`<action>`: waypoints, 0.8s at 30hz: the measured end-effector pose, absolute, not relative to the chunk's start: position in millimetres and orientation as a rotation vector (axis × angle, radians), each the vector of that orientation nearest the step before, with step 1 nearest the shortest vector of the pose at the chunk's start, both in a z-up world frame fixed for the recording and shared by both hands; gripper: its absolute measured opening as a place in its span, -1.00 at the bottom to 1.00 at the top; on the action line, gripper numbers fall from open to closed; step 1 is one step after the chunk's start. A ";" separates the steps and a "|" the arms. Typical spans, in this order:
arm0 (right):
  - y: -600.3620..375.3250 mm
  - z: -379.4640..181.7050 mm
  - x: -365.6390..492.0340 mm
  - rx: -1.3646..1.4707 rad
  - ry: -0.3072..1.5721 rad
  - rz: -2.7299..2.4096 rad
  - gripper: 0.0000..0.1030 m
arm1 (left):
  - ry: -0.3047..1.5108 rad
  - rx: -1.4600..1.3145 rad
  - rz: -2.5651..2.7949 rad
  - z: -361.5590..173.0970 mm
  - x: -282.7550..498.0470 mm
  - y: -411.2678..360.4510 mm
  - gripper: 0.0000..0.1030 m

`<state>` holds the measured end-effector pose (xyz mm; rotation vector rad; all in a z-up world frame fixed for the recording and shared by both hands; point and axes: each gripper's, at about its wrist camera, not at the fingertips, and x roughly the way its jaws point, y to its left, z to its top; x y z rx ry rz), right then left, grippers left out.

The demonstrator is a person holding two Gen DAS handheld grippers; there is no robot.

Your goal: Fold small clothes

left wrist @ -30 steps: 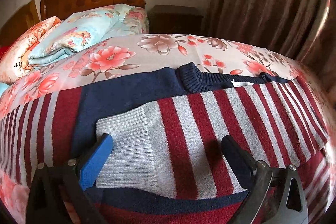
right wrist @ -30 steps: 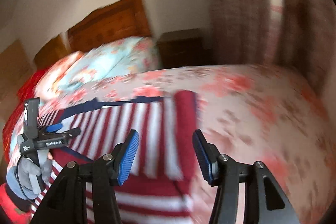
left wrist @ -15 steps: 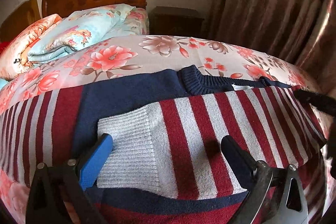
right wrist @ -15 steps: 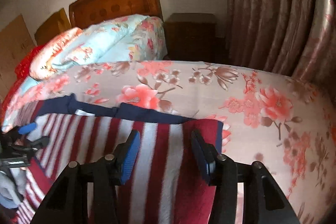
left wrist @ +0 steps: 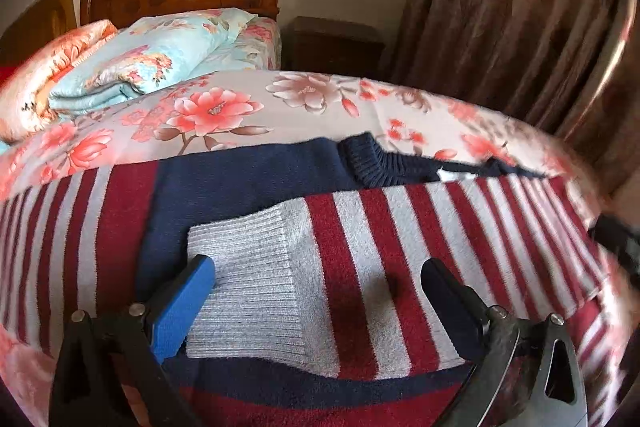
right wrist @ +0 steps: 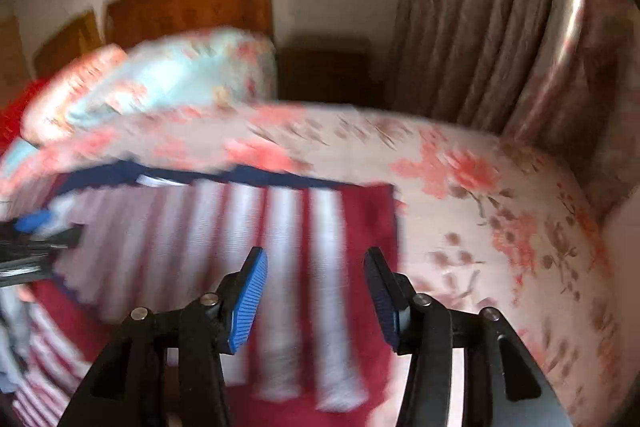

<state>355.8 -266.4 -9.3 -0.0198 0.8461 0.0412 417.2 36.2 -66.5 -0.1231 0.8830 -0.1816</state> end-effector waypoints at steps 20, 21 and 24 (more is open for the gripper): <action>-216.3 -53.3 323.5 -0.034 0.879 0.104 0.12 | 0.676 -0.990 0.298 -104.0 297.4 442.0 1.00; -217.3 -53.3 323.3 -0.031 0.880 0.105 0.12 | 0.682 -0.995 0.296 -105.2 300.1 445.0 1.00; -216.5 -52.9 323.2 -0.024 0.880 0.108 0.13 | 0.720 -0.950 0.298 -101.9 319.9 444.7 1.00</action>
